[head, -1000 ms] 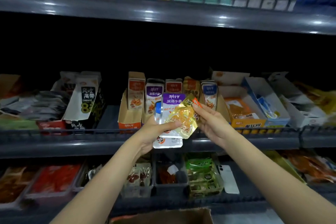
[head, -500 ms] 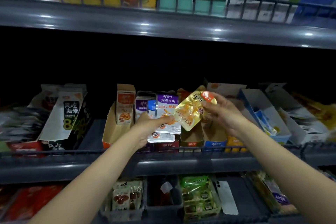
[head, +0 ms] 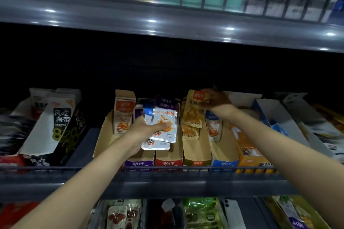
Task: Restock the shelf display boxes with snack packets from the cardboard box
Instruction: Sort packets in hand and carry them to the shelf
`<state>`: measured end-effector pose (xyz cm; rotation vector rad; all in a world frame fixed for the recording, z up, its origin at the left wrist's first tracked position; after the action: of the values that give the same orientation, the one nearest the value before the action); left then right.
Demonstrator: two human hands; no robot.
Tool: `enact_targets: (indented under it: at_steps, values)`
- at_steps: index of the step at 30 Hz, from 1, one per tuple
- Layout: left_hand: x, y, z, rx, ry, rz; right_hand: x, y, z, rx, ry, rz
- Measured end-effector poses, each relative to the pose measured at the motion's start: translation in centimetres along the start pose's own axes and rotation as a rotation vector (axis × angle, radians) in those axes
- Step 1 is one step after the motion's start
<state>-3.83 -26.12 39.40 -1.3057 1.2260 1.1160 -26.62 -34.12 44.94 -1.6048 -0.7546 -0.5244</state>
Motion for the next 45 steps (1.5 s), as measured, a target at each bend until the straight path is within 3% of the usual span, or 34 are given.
enact_targets:
  at_steps: [9, 23, 29, 32, 35, 38, 45]
  values:
    - [1.3, 0.2, -0.3, 0.052, -0.020, -0.004, -0.9, 2.7, -0.2, 0.014, -0.149, 0.367]
    - [1.5, -0.5, 1.0, 0.028, -0.028, -0.026, -1.6, 4.0, 0.8, -0.103, -0.241, 0.566]
    - [1.0, -1.0, 2.0, 0.049, -0.004, -0.016, -1.0, 4.1, 1.7, -0.107, -0.211, 0.397]
    - [0.5, -1.3, 2.7, 0.055, 0.016, -0.006, 2.2, 4.4, 3.1, -0.068, -0.194, 0.027]
    - [0.0, -1.6, 3.5, 0.071, 0.023, 0.005, 5.8, 5.2, 5.0, 0.137, -0.125, -0.328]
    - [-0.3, -2.4, 4.2, 0.077, 0.038, -0.002, 7.5, 6.3, 6.2, 0.335, -0.072, -0.337]
    - [-0.7, -5.7, 6.1, 0.115, 0.065, 0.052, 8.6, 7.2, 6.7, 0.373, 0.093, -0.577]
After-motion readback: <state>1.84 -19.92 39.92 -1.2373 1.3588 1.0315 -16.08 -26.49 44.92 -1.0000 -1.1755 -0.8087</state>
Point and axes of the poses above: each hand's wrist, its own z-axis away from the middle knuckle, its own y-axis out of the palm, x = y × z, the point moved 4 cm from there along -z, towards the middle knuckle, and after that the axes turned 9 degrees about y, right-handed, at the moved point
